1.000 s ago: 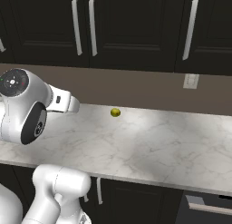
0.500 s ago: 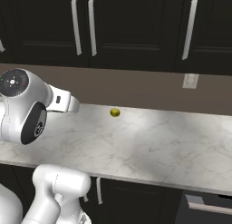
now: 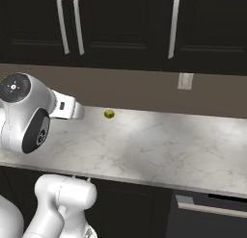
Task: Close all open cabinet doors.
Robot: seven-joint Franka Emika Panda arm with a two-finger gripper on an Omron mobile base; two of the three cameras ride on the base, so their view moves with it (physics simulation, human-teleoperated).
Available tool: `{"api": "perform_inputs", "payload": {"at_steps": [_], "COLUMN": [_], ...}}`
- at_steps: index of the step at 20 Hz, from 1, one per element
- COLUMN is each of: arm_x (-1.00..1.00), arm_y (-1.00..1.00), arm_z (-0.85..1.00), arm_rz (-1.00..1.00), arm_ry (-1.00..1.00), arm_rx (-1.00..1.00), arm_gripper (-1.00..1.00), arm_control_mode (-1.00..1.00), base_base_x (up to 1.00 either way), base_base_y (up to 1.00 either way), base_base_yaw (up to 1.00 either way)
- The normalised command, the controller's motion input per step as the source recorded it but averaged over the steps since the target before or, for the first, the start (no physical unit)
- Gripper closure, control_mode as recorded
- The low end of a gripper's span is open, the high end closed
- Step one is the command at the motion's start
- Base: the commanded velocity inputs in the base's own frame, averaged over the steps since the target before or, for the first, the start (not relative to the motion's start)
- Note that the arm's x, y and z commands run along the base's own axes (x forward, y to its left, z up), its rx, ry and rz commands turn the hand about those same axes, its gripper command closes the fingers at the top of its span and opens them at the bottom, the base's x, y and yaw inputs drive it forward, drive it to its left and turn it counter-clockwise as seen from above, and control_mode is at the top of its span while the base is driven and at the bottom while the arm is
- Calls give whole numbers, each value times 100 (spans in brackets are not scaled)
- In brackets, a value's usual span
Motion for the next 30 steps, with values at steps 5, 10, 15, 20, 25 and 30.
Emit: {"api": "perform_inputs", "payload": {"at_steps": [5,10,15,20,25,30], "arm_x": [0,0,0,0,0,0], "arm_y": [0,0,0,0,0,0], "arm_z": [0,0,0,0,0,0], "arm_rz": [0,0,0,0,0,0], "arm_ry": [0,0,0,0,0,0], "arm_rx": [0,0,0,0,0,0], "arm_gripper": [-100,-100,-100,-100,-100,-100], "arm_control_mode": [100,100,100,100,100,100], "base_base_x": [-49,-41,-28,-22,-17,-17], "base_base_y": [-30,-27,-24,-20,-15,-9], "base_base_yaw": [42,68,68,64,61,61]}}
